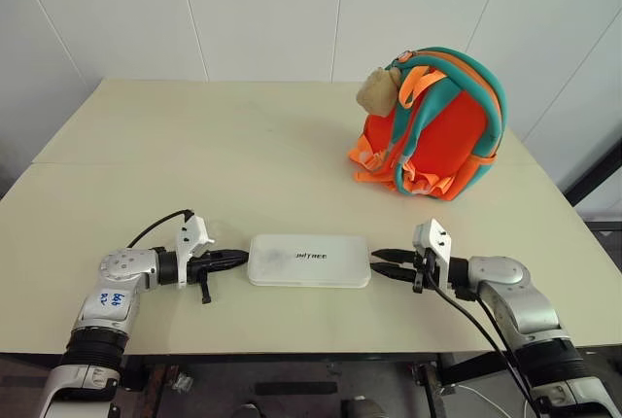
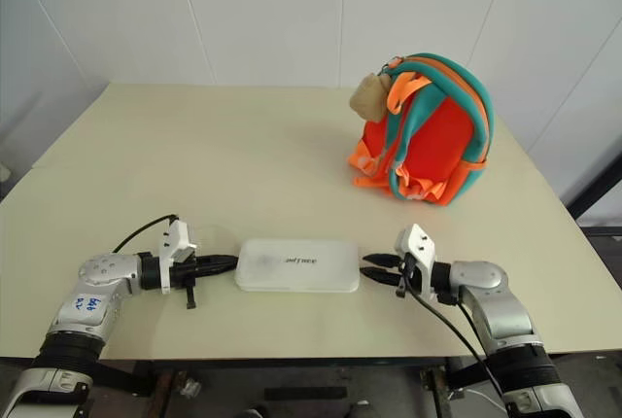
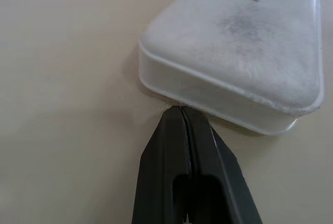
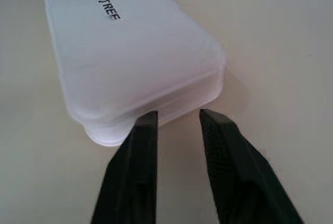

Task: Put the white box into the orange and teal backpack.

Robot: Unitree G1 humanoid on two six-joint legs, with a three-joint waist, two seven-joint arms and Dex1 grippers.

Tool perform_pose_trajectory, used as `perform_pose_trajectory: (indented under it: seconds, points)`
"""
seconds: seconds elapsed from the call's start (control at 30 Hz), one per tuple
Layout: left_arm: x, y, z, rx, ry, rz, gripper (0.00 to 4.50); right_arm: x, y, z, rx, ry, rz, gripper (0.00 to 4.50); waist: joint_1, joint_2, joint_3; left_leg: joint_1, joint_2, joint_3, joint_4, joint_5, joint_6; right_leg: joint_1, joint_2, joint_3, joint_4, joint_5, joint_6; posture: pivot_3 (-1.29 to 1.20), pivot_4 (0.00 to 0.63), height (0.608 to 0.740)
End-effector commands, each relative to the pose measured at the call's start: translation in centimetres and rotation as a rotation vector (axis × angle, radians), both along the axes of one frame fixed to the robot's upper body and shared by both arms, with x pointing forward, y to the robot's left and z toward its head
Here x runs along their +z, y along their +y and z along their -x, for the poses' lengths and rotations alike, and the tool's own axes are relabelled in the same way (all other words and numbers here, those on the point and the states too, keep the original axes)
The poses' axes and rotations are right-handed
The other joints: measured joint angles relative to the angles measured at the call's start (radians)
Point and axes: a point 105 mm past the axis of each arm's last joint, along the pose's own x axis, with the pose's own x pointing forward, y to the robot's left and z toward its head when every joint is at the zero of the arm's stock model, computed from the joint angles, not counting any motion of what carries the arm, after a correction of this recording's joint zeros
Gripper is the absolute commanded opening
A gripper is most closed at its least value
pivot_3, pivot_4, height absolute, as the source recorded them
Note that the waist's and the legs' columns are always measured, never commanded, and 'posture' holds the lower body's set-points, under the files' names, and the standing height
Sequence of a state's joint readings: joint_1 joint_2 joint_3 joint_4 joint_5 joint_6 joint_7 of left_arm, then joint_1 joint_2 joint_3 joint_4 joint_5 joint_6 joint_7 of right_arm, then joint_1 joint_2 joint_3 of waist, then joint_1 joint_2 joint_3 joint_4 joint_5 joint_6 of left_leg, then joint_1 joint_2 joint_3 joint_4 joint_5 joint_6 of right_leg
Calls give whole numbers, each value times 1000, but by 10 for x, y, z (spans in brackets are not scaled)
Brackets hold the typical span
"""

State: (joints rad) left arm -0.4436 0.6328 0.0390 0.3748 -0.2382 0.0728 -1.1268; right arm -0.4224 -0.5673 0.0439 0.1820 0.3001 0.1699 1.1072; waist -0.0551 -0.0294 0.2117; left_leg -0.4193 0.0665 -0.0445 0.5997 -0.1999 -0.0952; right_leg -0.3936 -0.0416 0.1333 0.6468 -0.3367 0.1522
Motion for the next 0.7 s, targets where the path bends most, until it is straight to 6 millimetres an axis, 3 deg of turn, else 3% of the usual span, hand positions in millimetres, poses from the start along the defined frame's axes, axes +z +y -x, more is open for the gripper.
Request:
perform_pose_trajectory:
  seconds: [0.03, 0.23, 0.33, 0.43, 0.5, 0.7]
  points:
    - [0, 13, -7, 87, 13, -45, 841, 19, -9, -3, -3, -62, -6, 2499, 1, 0, 0, 0, 0, 0, 0, 0, 0, 0, 0, 0, 0, 0, 0, 0, 150, 740]
    - [24, 23, -4, 153, 99, 28, 2616, 37, -30, -12, -60, -49, -32, 4488, -2, 0, 0, 1, 0, 0, 0, 0, 0, 1, 0, 0, 1, 0, 0, 0, 150, 740]
    - [41, 27, 5, 119, 173, 102, 3528, 46, -37, -8, -40, 9, -16, 4500, -2, 1, 0, 1, 0, 0, 0, 0, 0, 0, 0, 0, 1, 0, 0, 0, 150, 740]
    - [49, 31, 7, 118, 286, 164, 4423, 39, -29, 9, 47, 151, 43, 4500, -1, 1, 0, 1, 0, 0, -2, 0, 0, 0, 0, 0, 0, -1, -1, 0, 150, 740]
    - [51, 29, 10, 93, 412, 223, 4468, 37, -21, 18, 85, 193, 53, 4500, 0, 1, 0, 1, 0, -1, -2, 0, 0, 0, 0, 0, 0, -1, -1, 0, 150, 740]
    - [42, 17, 5, 143, 731, 355, 4468, 21, -5, 18, 81, 221, 87, 4500, -1, 1, 0, 0, 0, -1, -2, 0, 0, 0, 0, -1, 0, -1, 0, 0, 150, 740]
